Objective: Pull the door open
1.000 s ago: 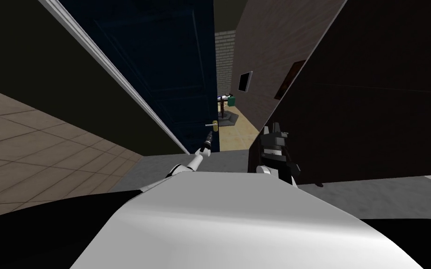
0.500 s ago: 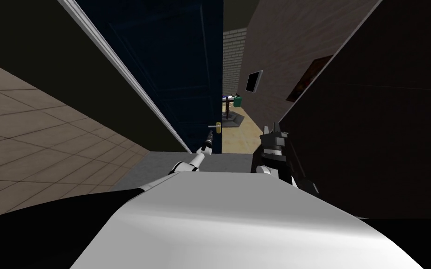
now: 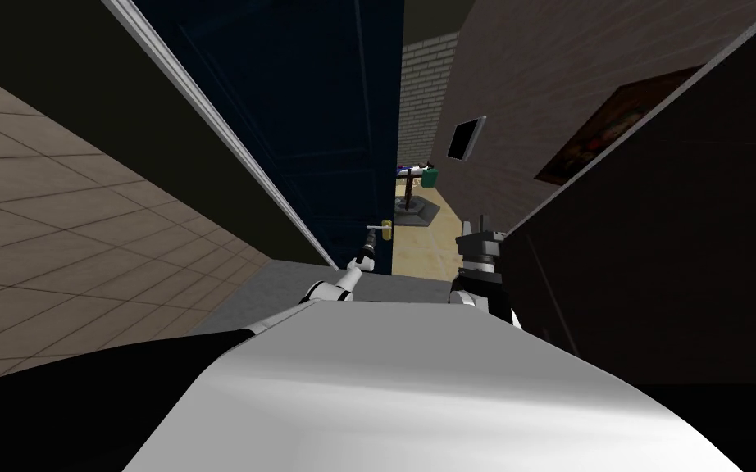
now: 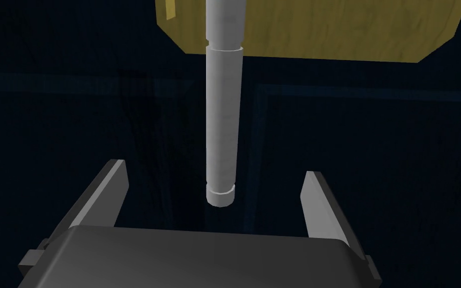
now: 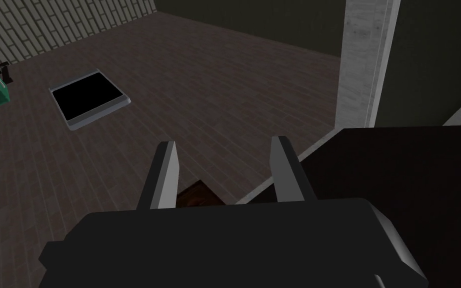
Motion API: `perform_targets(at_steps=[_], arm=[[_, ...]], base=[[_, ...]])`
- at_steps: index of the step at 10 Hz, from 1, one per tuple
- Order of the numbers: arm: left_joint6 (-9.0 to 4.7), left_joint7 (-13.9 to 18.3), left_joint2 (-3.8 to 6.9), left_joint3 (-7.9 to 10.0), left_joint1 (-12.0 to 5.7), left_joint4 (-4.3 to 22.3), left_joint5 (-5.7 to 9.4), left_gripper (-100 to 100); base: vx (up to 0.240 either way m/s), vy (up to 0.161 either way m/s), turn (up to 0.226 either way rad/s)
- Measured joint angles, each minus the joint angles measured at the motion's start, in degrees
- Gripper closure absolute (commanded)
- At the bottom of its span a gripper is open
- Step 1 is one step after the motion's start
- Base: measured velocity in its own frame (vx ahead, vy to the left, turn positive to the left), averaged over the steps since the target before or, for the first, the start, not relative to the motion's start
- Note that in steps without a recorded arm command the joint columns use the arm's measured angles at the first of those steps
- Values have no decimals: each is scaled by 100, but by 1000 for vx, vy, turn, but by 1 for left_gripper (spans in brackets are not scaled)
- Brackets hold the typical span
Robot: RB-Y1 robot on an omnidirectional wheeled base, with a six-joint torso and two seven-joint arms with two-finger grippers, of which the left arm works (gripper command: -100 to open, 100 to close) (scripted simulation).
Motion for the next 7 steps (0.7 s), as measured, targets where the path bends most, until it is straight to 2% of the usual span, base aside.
perform_targets(at_steps=[4, 5, 6, 7], arm=[[-55, 48, -115, 72, -113, 160, -27, -100], [-71, 56, -136, 85, -141, 205, -30, -100], [-77, 58, -139, 86, -144, 210, -31, 100], [-92, 58, -137, 86, -145, 198, -30, 100]], base=[[187, -147, 134], [81, -85, 30], [-20, 15, 5], [-44, 34, -44]])
